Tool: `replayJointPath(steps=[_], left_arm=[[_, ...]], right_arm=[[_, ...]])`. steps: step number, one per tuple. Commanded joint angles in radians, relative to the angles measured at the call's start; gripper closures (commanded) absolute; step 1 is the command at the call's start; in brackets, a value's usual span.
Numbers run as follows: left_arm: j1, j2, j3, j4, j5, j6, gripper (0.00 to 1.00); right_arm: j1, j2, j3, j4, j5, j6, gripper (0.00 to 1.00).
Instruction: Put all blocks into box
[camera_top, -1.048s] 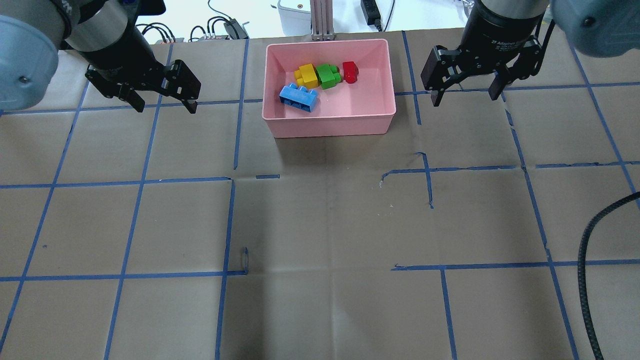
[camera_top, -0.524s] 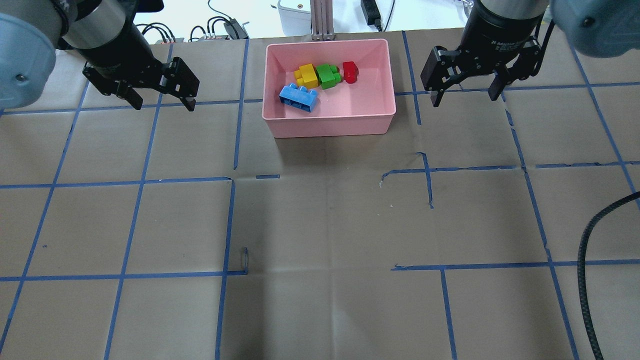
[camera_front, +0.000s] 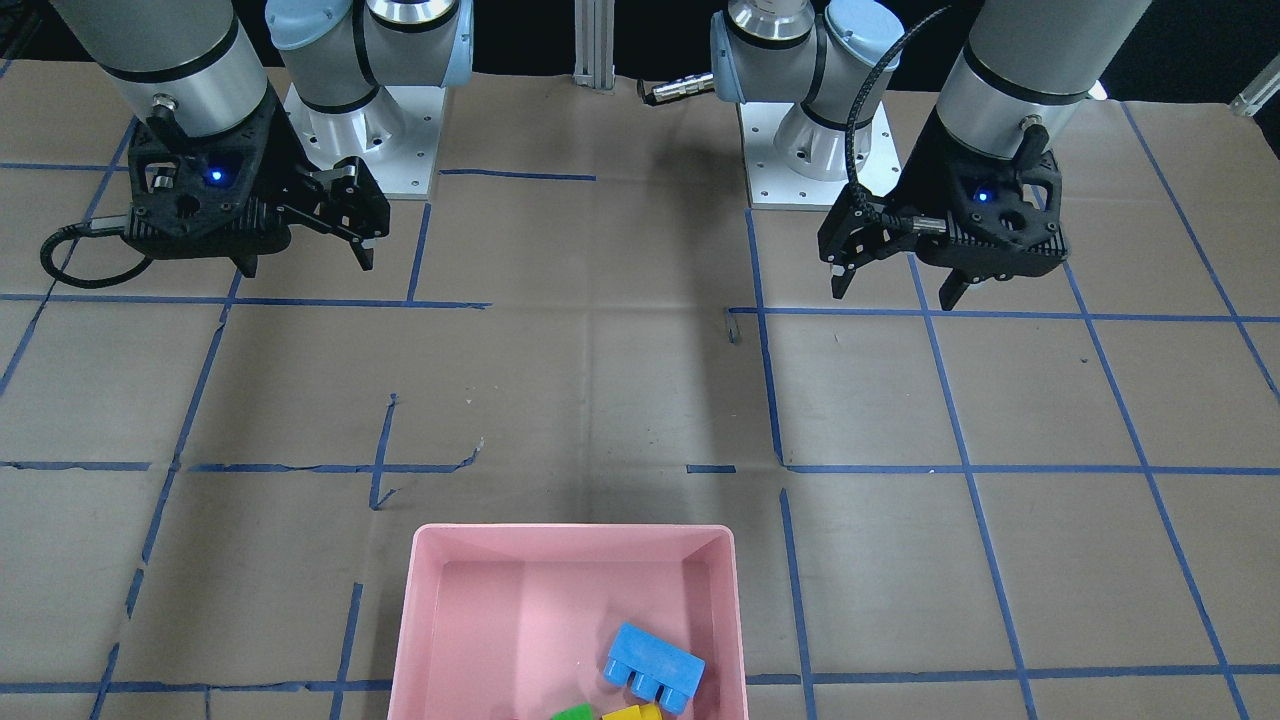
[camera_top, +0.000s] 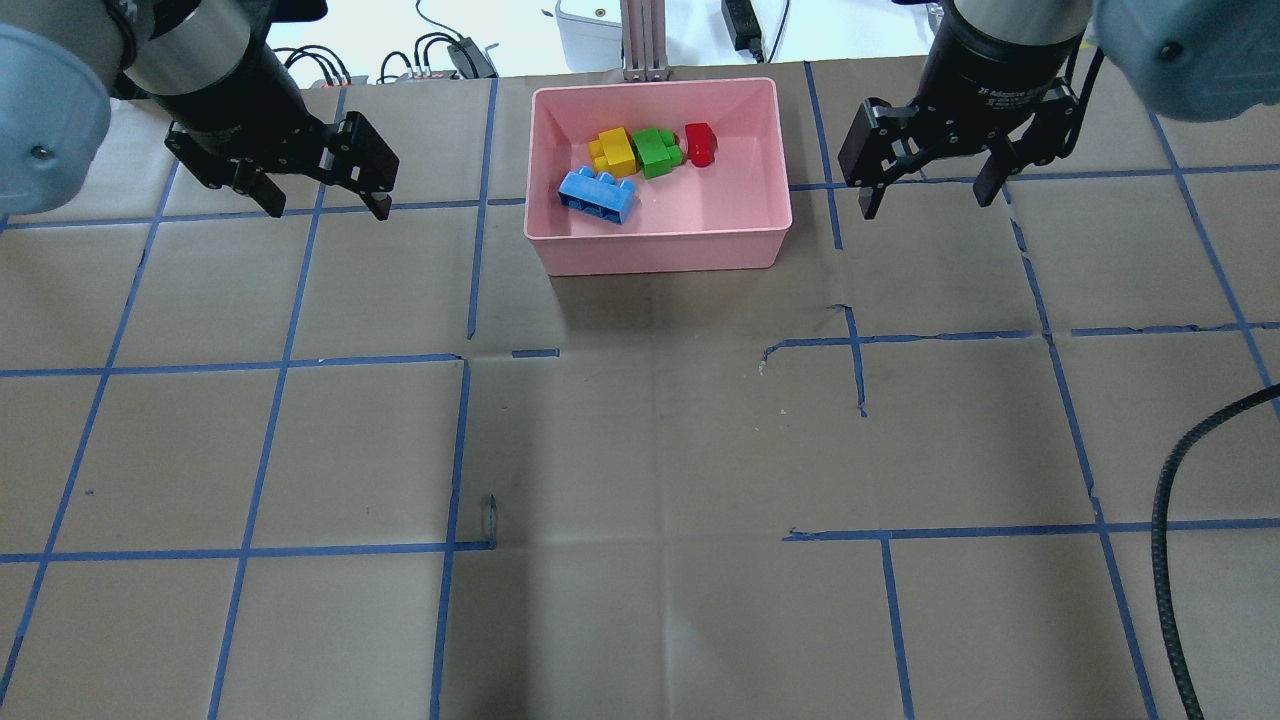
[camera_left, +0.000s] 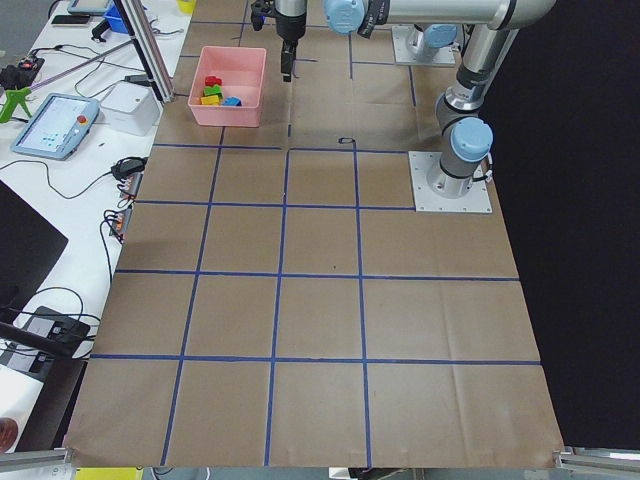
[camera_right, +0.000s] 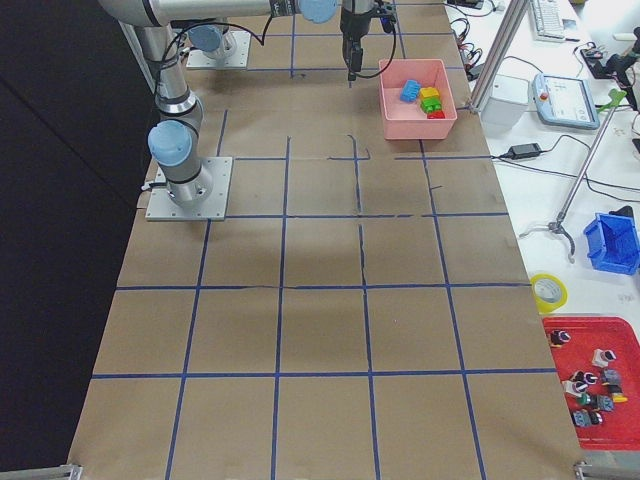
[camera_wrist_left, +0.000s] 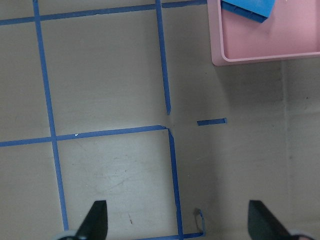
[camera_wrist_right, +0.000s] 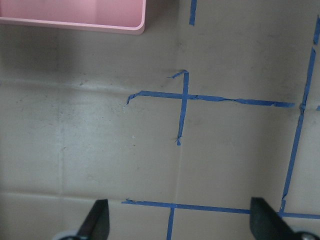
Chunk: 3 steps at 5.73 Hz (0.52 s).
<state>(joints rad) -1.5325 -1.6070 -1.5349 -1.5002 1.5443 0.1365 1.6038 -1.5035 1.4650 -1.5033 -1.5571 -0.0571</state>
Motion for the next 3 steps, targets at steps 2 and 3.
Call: replayJointPath(steps=[2,3], left_arm=[[0.0,-0.001,-0.011,0.001,-0.001,0.0,0.01],[-0.002,-0.002,-0.013,0.005,-0.003,0.0,0.01]], right_arm=[[0.002,0.0,-0.009,0.0,0.0,0.003,0.0],[0.002,-0.001,-0.008,0.0,-0.001,0.023,0.0]])
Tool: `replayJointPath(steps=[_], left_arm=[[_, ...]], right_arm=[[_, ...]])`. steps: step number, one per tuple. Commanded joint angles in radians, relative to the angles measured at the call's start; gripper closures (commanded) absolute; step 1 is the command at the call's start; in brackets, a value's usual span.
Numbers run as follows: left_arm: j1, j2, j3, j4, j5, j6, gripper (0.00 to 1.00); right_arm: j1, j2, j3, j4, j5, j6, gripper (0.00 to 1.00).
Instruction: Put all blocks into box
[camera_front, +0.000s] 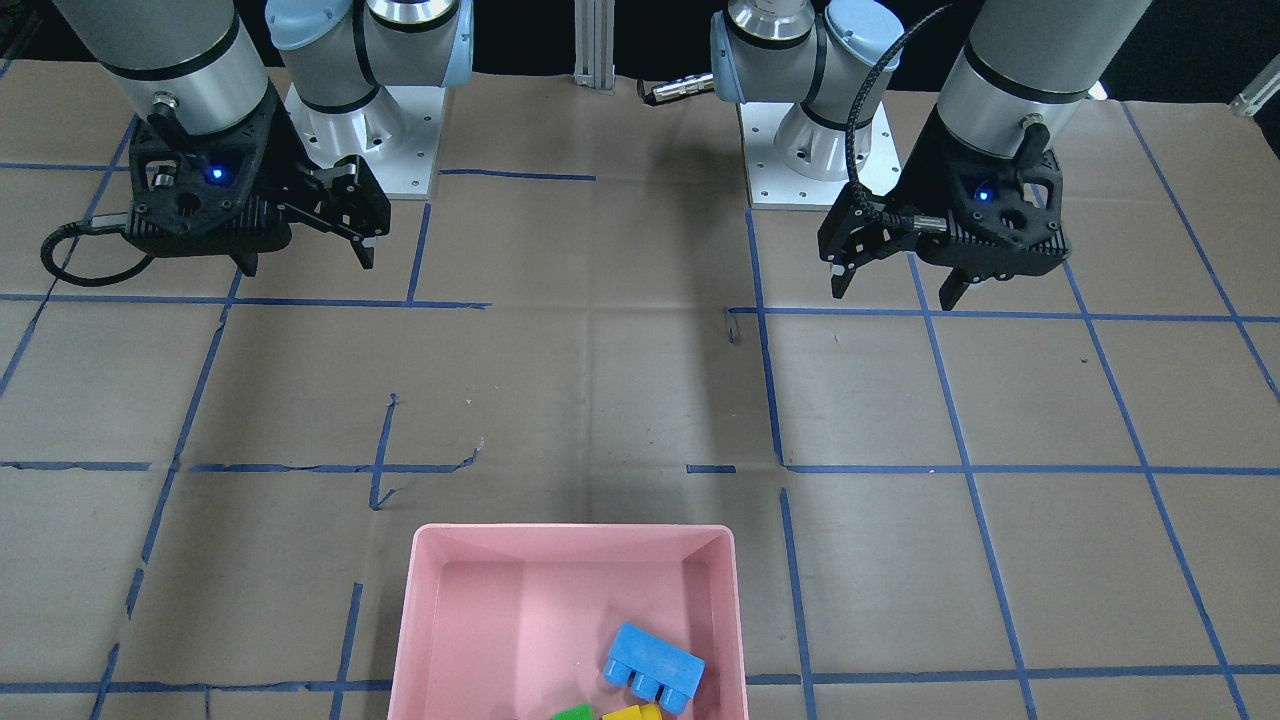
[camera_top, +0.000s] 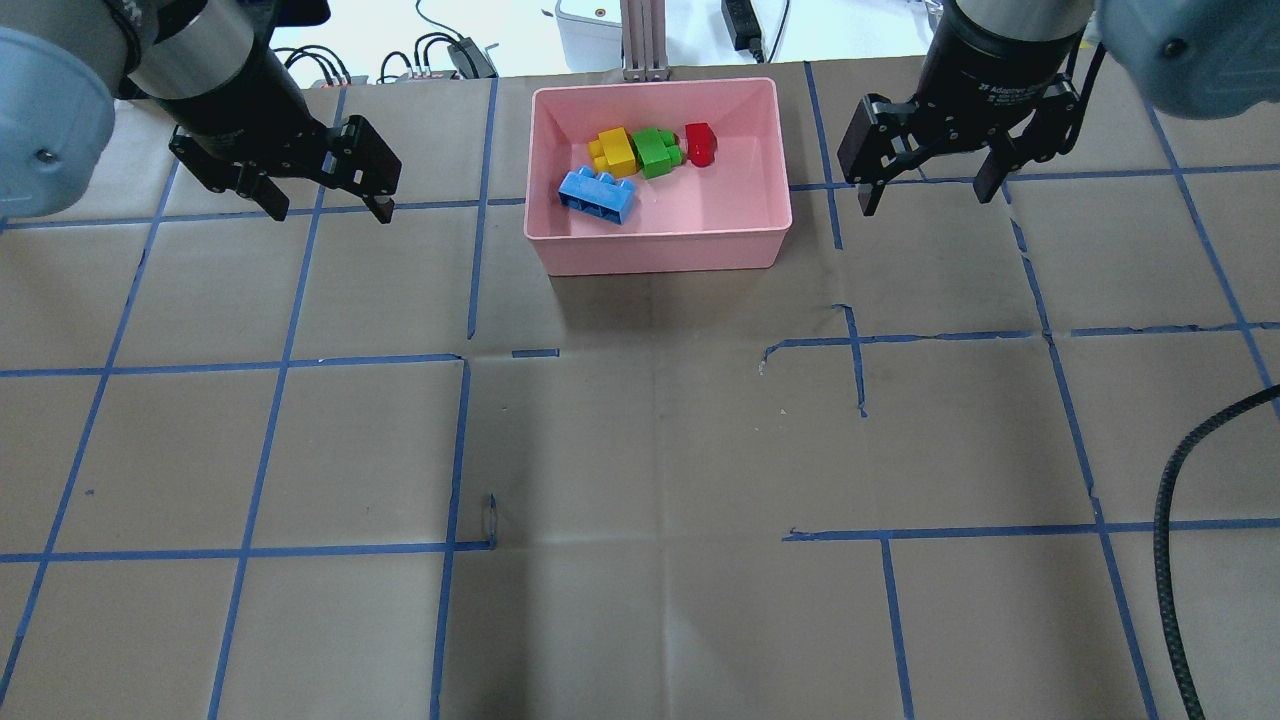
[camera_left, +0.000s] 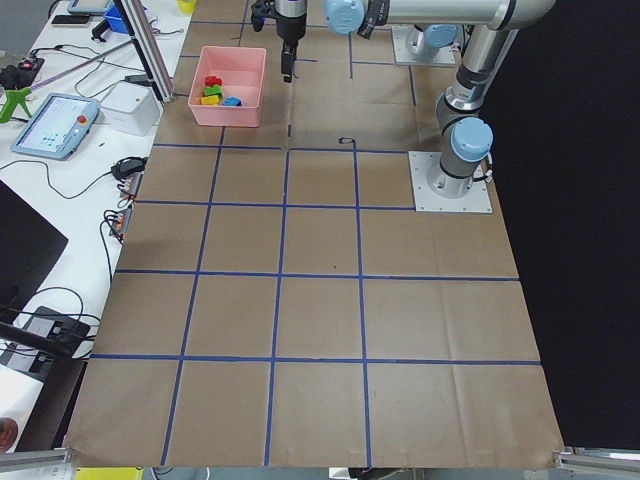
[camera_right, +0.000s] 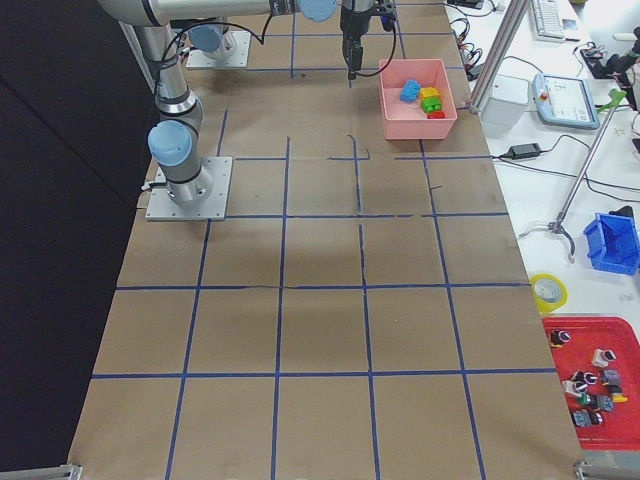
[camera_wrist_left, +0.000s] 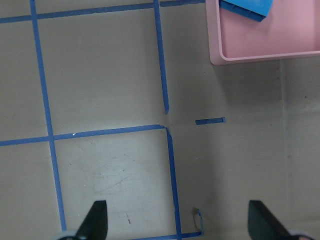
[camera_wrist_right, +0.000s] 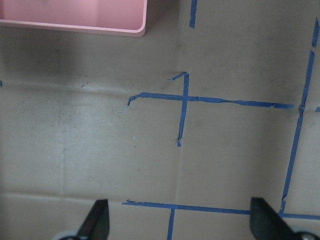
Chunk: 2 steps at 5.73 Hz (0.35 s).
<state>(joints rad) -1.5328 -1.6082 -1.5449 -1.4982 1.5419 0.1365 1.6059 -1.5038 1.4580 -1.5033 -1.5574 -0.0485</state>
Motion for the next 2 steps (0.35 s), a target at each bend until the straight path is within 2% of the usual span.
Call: replayJointPath(steps=[1,2], left_arm=[[-0.001,0.002,-0.006,0.003,0.001,0.0,0.01],[0.0,0.002,-0.003,0.004,-0.002,-0.002,0.01]], right_arm=[[0.0,0.002,0.01,0.003,-0.001,0.016,0.0],[0.0,0.004,0.005,0.003,-0.001,0.018,0.0]])
